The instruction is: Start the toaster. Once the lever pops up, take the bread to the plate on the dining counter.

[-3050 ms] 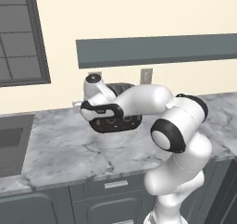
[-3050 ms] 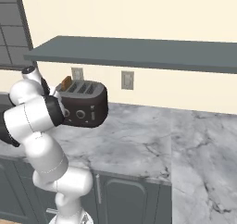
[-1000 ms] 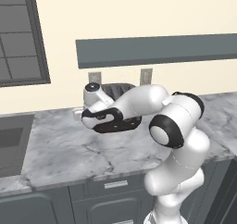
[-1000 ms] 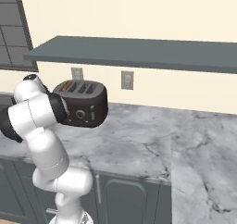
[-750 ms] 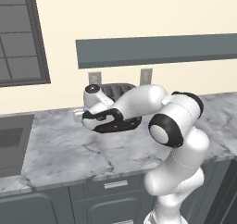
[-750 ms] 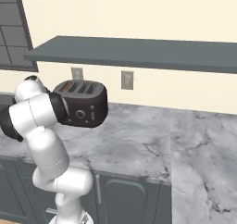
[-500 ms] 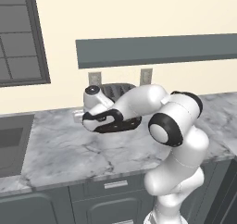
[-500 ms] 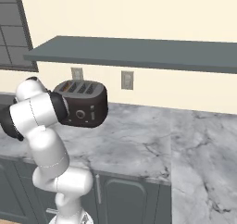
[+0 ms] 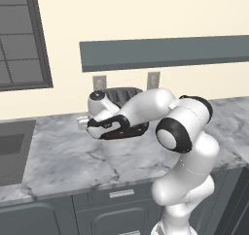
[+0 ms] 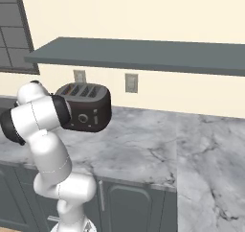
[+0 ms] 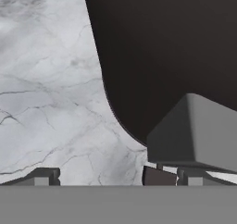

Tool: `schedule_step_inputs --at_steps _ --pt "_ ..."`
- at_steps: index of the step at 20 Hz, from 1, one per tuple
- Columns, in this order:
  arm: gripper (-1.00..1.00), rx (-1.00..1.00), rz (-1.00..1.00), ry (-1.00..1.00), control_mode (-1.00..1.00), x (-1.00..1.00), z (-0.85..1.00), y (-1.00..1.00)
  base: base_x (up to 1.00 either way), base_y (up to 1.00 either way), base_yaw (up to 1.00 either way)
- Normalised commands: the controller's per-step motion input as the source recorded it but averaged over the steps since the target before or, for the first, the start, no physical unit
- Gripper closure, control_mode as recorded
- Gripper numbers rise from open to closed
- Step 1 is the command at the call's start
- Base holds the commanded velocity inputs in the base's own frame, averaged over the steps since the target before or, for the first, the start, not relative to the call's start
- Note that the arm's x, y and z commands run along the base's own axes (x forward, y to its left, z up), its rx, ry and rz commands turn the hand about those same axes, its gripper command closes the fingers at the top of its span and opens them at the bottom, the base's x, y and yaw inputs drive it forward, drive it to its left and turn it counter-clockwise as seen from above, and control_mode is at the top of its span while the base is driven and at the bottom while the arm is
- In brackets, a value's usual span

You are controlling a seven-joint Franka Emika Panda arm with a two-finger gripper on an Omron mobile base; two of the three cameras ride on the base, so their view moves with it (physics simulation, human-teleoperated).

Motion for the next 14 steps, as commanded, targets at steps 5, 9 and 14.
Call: schedule_step_inputs --at_steps 5,9,14 --pt "-1.00 0.00 0.00 0.00 -1.00 -0.02 0.00 0.00 0.00 0.00 0.00" --pt "-1.00 0.00 0.00 -0.01 -1.00 -0.31 0.01 0.00 0.00 0.00 0.00" --pt "-1.00 0.00 0.00 -0.06 -1.00 -0.30 0.04 -0.08 0.00 0.00 0.00"
